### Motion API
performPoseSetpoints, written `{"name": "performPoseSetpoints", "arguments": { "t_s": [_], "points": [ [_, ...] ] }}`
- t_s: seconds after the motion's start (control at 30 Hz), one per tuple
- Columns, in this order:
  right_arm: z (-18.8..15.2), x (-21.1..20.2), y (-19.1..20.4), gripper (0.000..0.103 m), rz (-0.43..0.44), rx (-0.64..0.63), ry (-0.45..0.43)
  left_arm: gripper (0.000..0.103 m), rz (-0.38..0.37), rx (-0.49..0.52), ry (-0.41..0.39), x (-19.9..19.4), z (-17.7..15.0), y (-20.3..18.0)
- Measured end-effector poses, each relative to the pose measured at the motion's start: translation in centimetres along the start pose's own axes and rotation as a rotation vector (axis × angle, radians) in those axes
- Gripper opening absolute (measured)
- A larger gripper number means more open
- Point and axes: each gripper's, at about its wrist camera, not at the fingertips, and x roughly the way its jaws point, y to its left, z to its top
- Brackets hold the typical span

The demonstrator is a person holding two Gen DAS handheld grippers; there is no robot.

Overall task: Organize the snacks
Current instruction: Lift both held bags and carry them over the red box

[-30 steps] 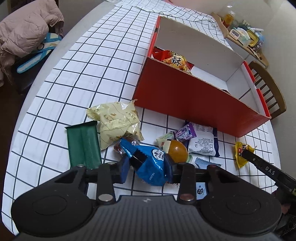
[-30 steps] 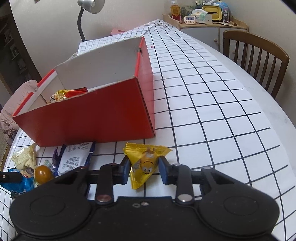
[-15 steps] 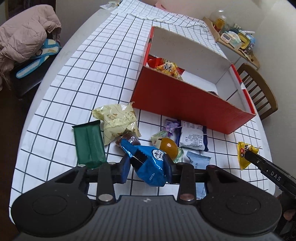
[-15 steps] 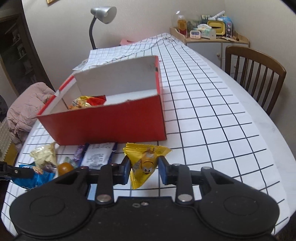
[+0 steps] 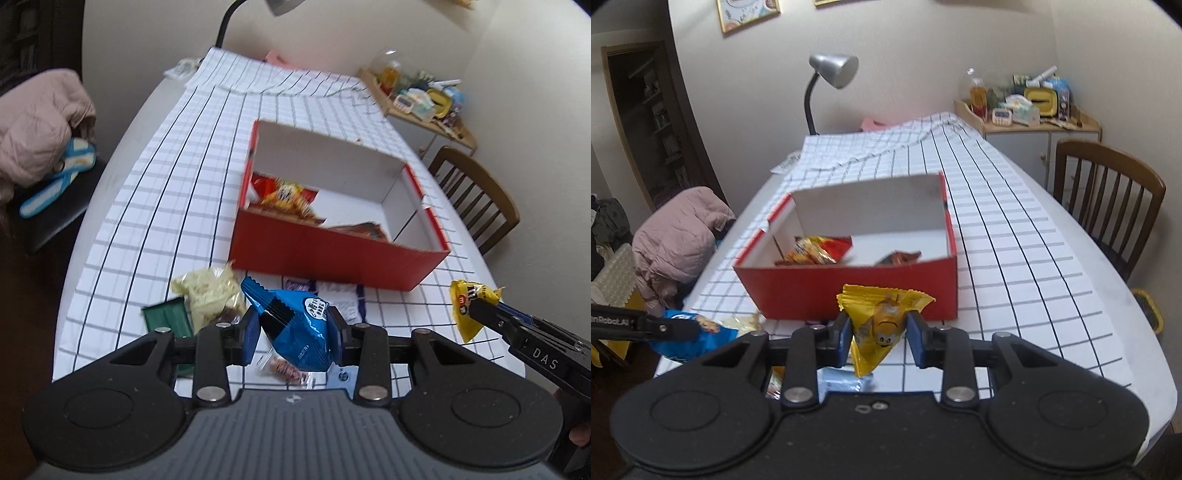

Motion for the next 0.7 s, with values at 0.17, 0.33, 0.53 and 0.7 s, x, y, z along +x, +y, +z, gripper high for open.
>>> {"name": "performPoseSetpoints", "arguments": {
  "t_s": [0.17, 0.33, 0.53, 0.7],
  "points": [
    [0.9, -0.9, 1.3, 0.030, -0.004, -0.032, -0.038, 0.037, -0.008, 0.049, -0.044, -1.1, 1.0, -1.0],
    [2.3, -1.0, 2.2, 0.030, -0.016, -0.071, -0.066, 0.037, -0.008, 0.091, -0.091, -1.9, 2.7, -1.8],
    [4.6, -0.3, 2.5, 0.030, -0.028, -0.103, -0.092, 0.037, 0.006, 0.127, -0.123, -1.8, 5.2, -2.6],
    [6.5, 1.1, 2.5, 0.030, -0.028, -0.131, -0.101, 0.037, 0.021, 0.135, -0.132, -0.6, 7.6, -3.1]
  ]
}}
